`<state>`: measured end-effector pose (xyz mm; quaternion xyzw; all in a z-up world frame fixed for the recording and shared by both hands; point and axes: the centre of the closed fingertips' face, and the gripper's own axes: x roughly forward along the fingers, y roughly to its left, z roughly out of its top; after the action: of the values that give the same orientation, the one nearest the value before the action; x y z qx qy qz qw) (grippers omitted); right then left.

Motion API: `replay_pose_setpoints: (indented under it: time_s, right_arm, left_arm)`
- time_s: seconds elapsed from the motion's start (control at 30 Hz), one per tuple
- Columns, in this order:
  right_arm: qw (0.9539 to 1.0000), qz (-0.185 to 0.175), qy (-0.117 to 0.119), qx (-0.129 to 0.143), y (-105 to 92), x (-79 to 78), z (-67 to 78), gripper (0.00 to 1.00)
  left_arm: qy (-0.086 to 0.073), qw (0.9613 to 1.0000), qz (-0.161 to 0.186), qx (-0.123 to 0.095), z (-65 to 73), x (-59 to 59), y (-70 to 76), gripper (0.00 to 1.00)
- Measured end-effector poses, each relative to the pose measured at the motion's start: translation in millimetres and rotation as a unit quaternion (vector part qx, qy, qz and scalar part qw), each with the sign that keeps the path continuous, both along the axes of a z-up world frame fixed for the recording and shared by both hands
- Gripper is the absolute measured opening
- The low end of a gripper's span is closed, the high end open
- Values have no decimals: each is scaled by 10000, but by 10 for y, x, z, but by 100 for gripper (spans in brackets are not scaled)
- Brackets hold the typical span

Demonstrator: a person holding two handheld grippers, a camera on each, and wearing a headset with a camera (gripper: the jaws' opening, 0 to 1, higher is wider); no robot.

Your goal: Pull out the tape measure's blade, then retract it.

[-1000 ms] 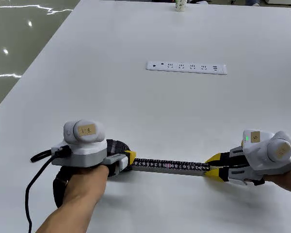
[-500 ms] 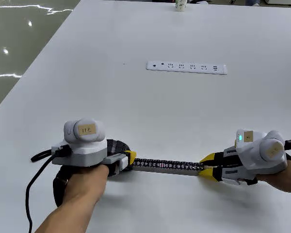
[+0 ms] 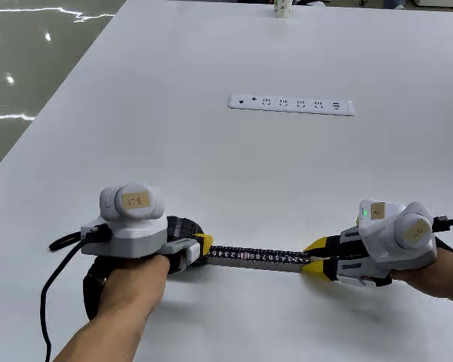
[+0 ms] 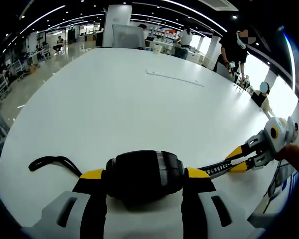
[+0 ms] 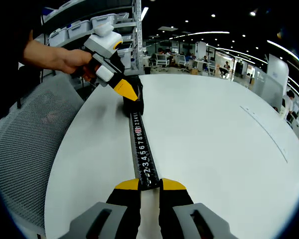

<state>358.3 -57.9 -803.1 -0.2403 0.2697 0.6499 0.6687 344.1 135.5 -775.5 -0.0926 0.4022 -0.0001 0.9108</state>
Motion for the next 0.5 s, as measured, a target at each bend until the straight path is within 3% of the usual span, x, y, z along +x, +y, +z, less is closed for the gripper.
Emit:
replay_pose_setpoints:
  time_s: [0.5]
  right_arm:
    - [10000,28,34,51,143,-11,1,10]
  left_arm:
    - [10,10000,-6,-14,-1,2,-2,55]
